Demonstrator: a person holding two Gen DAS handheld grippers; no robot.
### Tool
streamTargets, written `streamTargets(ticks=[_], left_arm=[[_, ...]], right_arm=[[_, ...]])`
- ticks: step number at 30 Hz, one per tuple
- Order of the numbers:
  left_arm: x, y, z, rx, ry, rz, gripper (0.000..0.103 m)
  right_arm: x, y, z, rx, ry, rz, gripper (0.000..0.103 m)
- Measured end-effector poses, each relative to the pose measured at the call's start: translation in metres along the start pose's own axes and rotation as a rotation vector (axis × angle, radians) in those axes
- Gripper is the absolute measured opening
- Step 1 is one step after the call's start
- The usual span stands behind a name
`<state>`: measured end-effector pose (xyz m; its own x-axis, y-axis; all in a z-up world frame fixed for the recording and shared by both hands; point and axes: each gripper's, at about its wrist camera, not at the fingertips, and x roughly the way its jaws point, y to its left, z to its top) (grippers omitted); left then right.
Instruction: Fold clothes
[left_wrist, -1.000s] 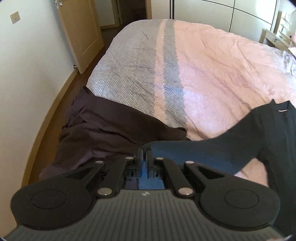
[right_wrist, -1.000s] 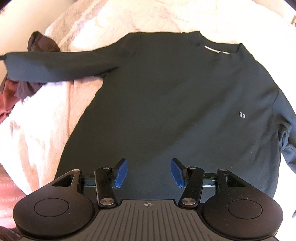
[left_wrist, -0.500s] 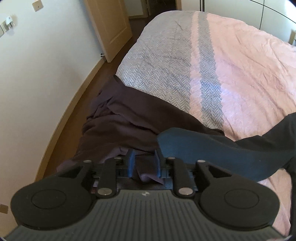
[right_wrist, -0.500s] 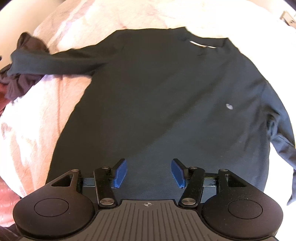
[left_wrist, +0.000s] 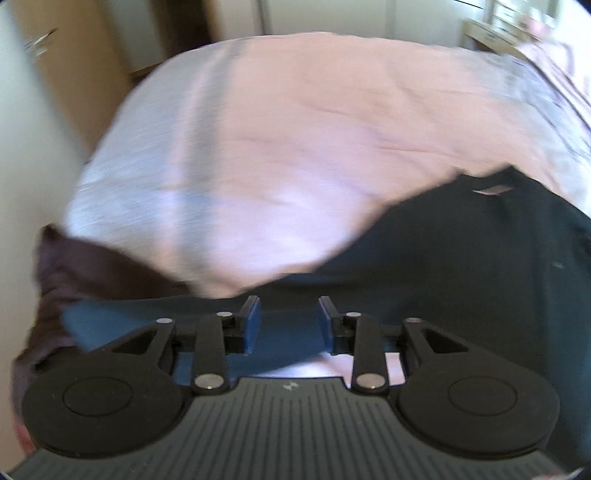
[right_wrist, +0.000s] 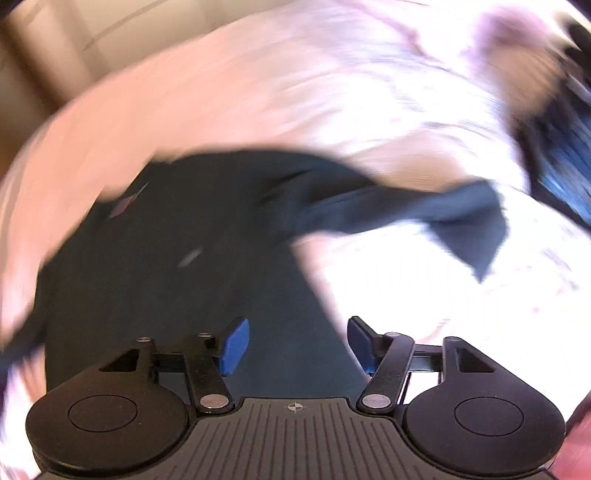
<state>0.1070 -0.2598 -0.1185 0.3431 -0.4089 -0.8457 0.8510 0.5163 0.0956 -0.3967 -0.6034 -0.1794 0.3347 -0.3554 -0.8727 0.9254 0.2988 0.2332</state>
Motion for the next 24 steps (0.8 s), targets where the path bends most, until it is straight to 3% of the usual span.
streamTargets(ticks=[3,6,10,12,15,16,18,21,24], left_arm=[[-0.003,-0.086,0.008,0.089,0.012,-0.066,0.032],[0.004,-0.177,0.011,0.204,0.028,-0.144,0.035],[0.019,-0.289,0.012,0.369,0.070,-0.244,0.035],[0.024,-0.333,0.013,0.430,0.077,-0.296,0.035],[0.025,-0.379,0.017,0.490,0.089,-0.357,0.035],[0.024,-0.391,0.017,0.504,0.093,-0.368,0.035],[0.026,-0.404,0.019,0.525,0.101,-0.380,0.035],[0.032,-0.415,0.021,0.550,0.119,-0.384,0.035],[0.035,-0.419,0.024,0.562,0.139,-0.385,0.035]], right_arm=[[0.005,-0.070,0.026,0.163,-0.028,0.030,0.069],[0.017,-0.110,0.064,0.056,-0.035,0.030,0.069],[0.043,-0.116,0.106,-0.406,0.007,0.039,0.069],[0.061,-0.113,0.117,-0.624,0.046,0.084,0.069],[0.086,-0.114,0.128,-0.783,0.090,0.141,0.067],[0.089,-0.114,0.130,-0.788,0.102,0.149,0.040],[0.078,-0.111,0.116,-0.826,0.084,0.163,0.012],[0.059,-0.106,0.079,-0.887,0.103,0.222,0.012],[0.054,-0.106,0.031,-0.911,0.232,0.308,0.012]])
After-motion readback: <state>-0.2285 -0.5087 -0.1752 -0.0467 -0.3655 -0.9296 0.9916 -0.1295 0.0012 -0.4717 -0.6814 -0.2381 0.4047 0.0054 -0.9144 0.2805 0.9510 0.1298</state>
